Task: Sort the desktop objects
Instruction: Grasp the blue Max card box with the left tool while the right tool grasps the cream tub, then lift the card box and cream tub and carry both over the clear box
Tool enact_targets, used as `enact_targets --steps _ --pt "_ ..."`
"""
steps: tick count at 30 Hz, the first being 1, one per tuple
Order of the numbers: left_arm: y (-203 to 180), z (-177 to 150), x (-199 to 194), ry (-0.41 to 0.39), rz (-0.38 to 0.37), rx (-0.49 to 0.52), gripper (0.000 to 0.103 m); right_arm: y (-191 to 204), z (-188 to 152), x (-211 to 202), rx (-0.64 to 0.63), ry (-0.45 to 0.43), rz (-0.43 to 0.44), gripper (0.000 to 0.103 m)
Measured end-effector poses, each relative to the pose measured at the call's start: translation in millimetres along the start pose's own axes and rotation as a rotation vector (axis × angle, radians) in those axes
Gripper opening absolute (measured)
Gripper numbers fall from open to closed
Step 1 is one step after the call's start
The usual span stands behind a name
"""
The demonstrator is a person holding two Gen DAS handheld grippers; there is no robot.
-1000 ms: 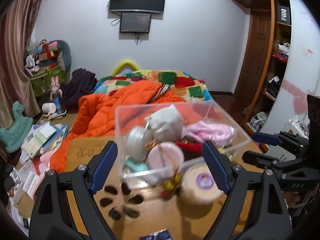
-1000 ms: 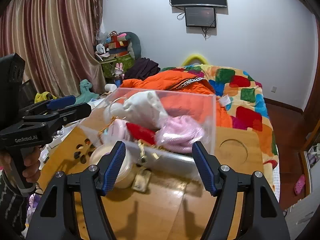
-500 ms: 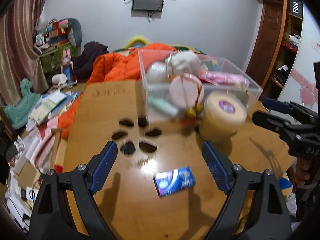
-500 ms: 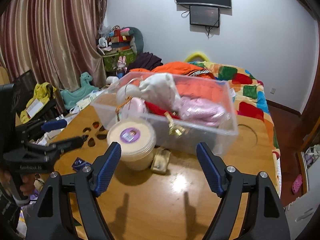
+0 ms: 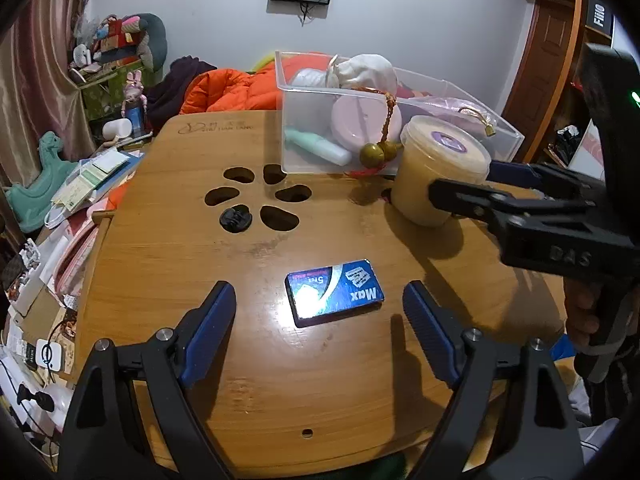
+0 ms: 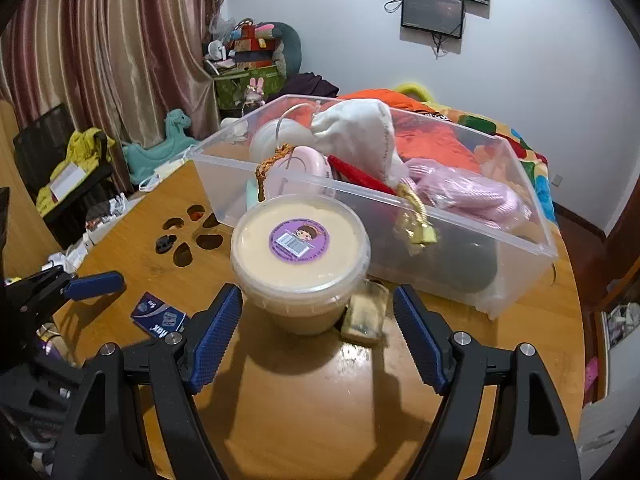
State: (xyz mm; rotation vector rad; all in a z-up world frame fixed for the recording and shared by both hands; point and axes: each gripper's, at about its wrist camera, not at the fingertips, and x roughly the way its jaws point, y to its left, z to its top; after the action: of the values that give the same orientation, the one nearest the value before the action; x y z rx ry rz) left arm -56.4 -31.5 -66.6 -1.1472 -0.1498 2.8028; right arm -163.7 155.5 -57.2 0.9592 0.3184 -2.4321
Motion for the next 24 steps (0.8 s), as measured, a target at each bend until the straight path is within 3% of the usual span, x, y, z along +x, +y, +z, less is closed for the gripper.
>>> enact_targets --steps 8,14,20,24 --pt "-13.3 -5.2 1.4 -0.025 0.046 0.039 0.069 7.2 9.0 13.0 -0.019 -0.005 0.000 0.074" --pt "-14.9 -6.0 1.8 -0.043 0.084 0.052 0.051 5.9 7.6 14.4 -0.016 -0.005 0.017 0.063" --pt "-15.5 -8.6 0.1 -0.054 0.099 0.056 0.050 4.8 3.7 11.2 -0.007 -0.002 0.053 0.059" --pt "-11.0 -7.6 -2.0 -0.051 0.069 0.027 0.050 1.9 0.1 4.5 0.021 0.002 0.110 0.058"
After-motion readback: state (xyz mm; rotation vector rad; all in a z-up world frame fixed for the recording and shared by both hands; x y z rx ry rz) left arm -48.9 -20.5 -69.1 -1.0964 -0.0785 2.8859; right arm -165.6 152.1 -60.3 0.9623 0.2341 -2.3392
